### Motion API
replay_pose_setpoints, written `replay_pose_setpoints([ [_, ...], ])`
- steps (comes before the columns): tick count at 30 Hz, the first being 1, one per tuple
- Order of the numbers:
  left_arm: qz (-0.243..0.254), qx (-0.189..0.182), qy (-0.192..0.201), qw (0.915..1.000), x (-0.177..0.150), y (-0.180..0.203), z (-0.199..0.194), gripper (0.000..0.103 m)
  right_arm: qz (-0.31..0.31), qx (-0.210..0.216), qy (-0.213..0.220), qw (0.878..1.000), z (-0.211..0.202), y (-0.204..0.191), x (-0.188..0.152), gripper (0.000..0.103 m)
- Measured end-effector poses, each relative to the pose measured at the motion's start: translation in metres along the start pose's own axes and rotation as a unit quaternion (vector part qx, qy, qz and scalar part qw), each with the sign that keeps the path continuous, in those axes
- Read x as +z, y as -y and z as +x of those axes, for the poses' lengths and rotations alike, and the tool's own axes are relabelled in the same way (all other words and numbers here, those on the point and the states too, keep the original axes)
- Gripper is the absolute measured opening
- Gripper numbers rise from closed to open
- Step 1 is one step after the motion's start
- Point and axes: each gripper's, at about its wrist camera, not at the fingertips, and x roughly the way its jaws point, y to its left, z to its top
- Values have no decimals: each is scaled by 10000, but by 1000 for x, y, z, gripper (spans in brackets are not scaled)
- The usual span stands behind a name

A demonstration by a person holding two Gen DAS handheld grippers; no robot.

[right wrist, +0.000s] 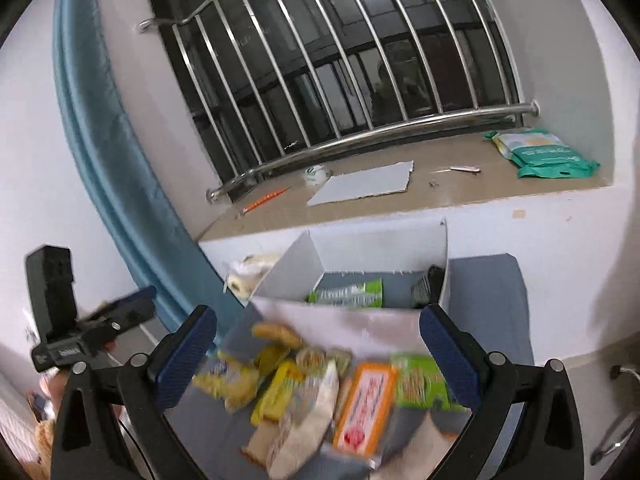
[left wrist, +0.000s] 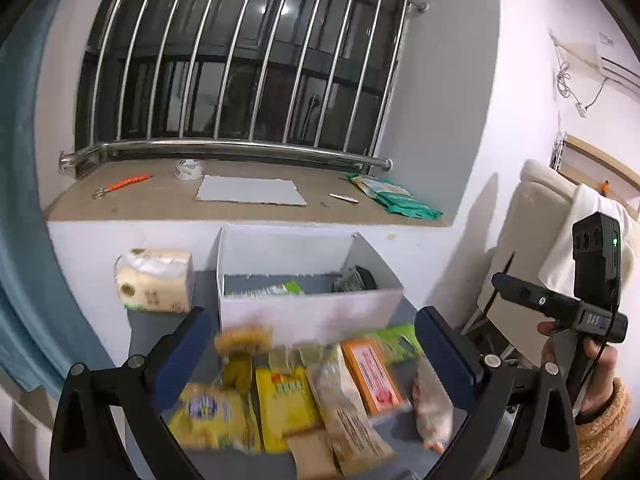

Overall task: Organize snacks
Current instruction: 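Carry both packets over the white box and open both tools to drop them in, then reach the right tool to the white printed bag and grasp it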

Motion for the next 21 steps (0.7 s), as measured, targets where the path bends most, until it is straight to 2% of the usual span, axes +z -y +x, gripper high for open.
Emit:
replay_pose_setpoints([
  [2, 10, -57, 10, 10000, -15, 9, -18, 103, -77, -32, 59, 9999, -17, -8, -19, 103],
  [6, 69, 162, 145, 9997, -45, 24, -48, 103, -118, -197, -56, 9997, -40, -16, -58, 103],
  [9, 11, 157, 154, 9998, -65, 32, -59, 103, -271, -712, -71, 9971, -55, -22, -84, 103],
  [13, 0, 62, -3, 10000, -79, 38, -58, 103, -362, -1017, -203, 9939, -67, -21, -108, 103],
  [17, -116, 52, -45, 9999, -87, 38, -58, 103, -326, -1125, -497, 9919, -62, -11, -124, 103],
  [19, -135, -2, -33, 9999, -89, 38, -59, 103, -91, -1200, -751, 9899, -48, 1, -132, 103],
  [21, -100, 13, -46, 9999, -90, 38, -58, 103, 304, -1099, -984, 9886, -31, 16, -138, 103],
])
